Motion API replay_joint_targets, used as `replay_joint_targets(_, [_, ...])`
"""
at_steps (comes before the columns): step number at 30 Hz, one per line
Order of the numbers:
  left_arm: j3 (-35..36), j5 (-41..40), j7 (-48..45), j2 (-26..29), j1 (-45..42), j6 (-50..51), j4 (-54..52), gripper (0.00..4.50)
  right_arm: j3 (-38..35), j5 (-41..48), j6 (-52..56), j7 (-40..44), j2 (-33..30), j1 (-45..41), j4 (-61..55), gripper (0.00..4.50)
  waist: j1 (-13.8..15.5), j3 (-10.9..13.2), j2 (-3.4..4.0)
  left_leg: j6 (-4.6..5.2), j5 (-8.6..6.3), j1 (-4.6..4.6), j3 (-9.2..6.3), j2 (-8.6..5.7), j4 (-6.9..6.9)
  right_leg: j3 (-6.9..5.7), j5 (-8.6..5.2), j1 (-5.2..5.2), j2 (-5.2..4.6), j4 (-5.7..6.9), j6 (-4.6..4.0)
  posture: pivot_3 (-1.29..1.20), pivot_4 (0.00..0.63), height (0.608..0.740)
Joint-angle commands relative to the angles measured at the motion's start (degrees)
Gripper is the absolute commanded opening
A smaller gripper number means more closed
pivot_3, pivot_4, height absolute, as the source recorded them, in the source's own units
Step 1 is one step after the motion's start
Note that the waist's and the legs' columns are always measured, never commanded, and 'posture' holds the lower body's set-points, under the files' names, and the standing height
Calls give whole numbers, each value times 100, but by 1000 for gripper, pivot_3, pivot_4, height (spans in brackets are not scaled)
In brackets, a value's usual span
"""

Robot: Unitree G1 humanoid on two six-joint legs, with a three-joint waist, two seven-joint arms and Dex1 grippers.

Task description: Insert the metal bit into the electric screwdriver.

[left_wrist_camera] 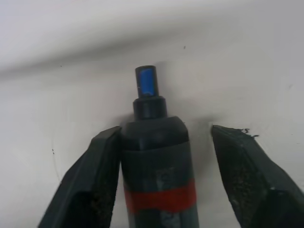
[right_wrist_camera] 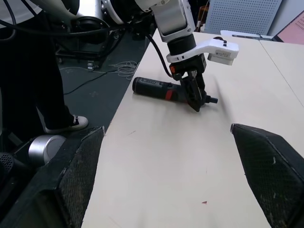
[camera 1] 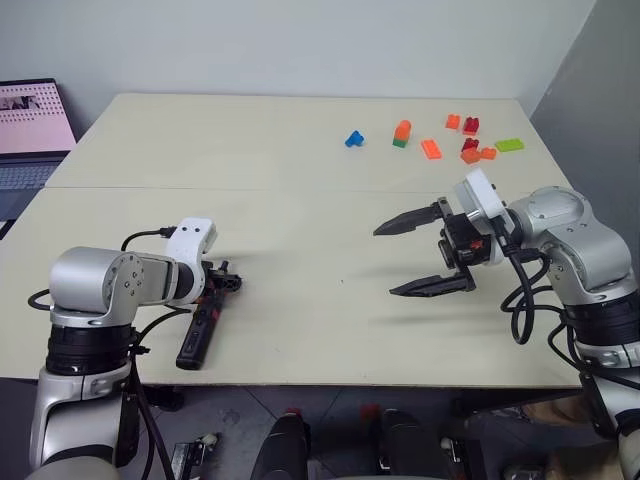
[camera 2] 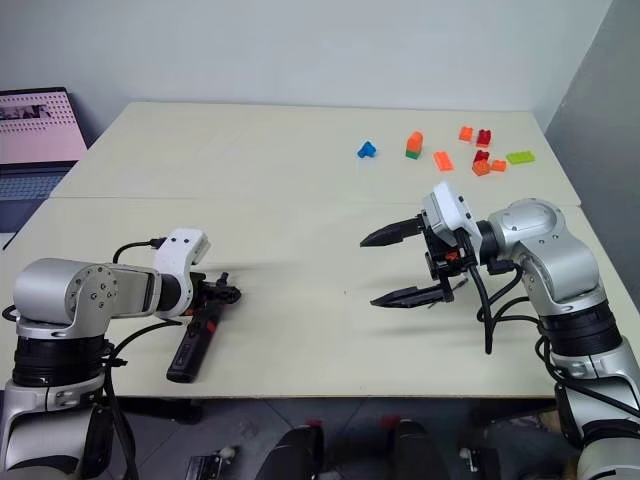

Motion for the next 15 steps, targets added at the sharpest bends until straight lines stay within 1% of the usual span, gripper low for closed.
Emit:
replay_joint_targets(1, [20,10,-40,-6,-102,28,-96,1897,-170,74,-50,82,-68,-110,-118,4500,0,0,0,0,0,0,0,0,0,0,0,0,0,0,0,0,150,740])
replay_joint_targets(2, [17,14,-46,-7,-102,28,-98,1731,-171,73,-49,79,-70,-110,-115,4500,0,0,0,0,0,0,0,0,0,0,0,0,0,0,0,0,150,740])
replay_joint_targets(3, [9,16,-57,-5,-93,28,-113,1657,-174,72,-48,81,-79,-100,-117,4500,0,0,0,0,0,0,0,0,0,0,0,0,0,0,0,0,150,740])
replay_joint_targets(7, [-10,40,-94,6,-67,28,-200,1657,-190,83,-40,74,-108,-64,-139,4500,0,0,0,0,0,0,0,0,0,0,0,0,0,0,0,0,150,740])
replay_joint_targets(10, [-136,76,-183,129,-39,-124,-313,1657,-214,91,-24,49,-133,-69,-148,4500,0,0,0,0,0,0,0,0,0,0,0,0,0,0,0,0,150,740])
replay_joint_targets(11, [-294,121,-257,258,23,-357,-438,1657,-263,93,-20,26,-169,-70,-148,4500,0,0,0,0,0,0,0,0,0,-1,0,0,0,0,0,0,150,740])
replay_joint_targets(15, [-566,260,-413,428,45,-919,-748,1657,-474,146,42,-69,-321,-36,-202,4500,5,1,-1,-1,1,-3,0,0,0,0,3,-2,-2,-1,-5,0,150,740])
